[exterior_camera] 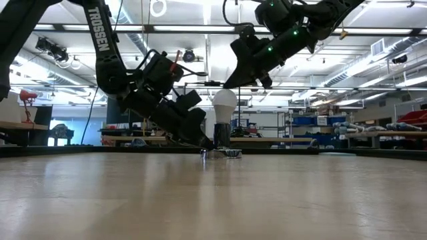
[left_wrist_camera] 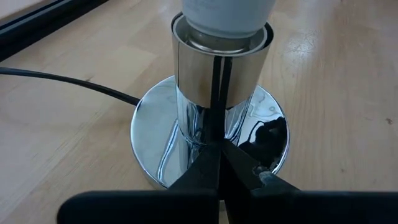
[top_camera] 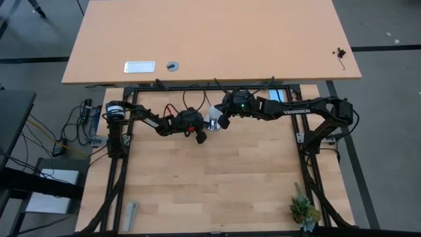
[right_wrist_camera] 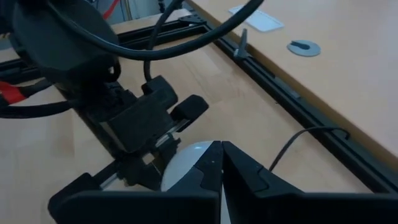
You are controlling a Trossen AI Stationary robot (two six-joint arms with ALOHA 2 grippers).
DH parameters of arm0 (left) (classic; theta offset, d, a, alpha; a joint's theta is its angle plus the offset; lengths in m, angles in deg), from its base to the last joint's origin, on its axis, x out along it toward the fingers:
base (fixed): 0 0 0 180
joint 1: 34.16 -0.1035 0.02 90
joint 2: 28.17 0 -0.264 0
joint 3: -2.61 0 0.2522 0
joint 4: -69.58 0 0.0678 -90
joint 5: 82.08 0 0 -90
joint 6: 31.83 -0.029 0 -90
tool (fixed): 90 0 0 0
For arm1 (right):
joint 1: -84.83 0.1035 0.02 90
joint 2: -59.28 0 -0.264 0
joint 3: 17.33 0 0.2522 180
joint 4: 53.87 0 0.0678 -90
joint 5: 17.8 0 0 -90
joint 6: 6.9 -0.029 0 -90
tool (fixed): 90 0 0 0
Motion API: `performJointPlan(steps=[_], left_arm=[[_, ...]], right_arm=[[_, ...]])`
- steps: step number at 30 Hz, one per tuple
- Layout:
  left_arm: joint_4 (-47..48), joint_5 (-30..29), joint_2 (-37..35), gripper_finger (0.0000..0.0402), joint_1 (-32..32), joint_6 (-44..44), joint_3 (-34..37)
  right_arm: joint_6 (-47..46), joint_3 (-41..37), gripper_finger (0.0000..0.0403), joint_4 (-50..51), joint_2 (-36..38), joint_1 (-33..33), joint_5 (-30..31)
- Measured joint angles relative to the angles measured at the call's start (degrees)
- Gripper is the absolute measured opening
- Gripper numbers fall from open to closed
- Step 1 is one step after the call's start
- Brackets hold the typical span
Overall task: Screw lightbulb
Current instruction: Insert the lightbulb into the lamp
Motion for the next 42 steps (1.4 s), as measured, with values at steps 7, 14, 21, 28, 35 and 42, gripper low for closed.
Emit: performJointPlan(steps=[7,14,21,28,35,42], left_arm=[[-0.04,-0.02,0.0,0.0009,0.0,0.0,0.0],[-0.07,0.0,0.02,0.0009,0.0,0.0,0.0],[-0.09,0.0,0.02,0.0009,0.0,0.0,0.0],[-0.14,0.17,0.02,0.0009,0.0,-0.17,0.0],[-0.37,0.68,0.04,0.0009,0.0,-0.17,0.02],[-0.15,0.87,0.02,0.0009,0.0,-0.17,0.0]], right_arm=[[0.07,0.0,0.0011,0.58,0.0,-0.51,-2.35],[0.55,2.8,0.001,7.4,0.3,-0.51,-2.36],[2.51,8.63,0.001,16.54,0.09,-0.51,-2.37],[2.64,9.29,0.0009,17.97,-0.11,-1.19,-2.36],[2.48,9.4,0.0009,17.58,-1.93,-1.19,-2.31],[2.31,9.3,0.0012,18.21,0.31,-0.93,1.61]])
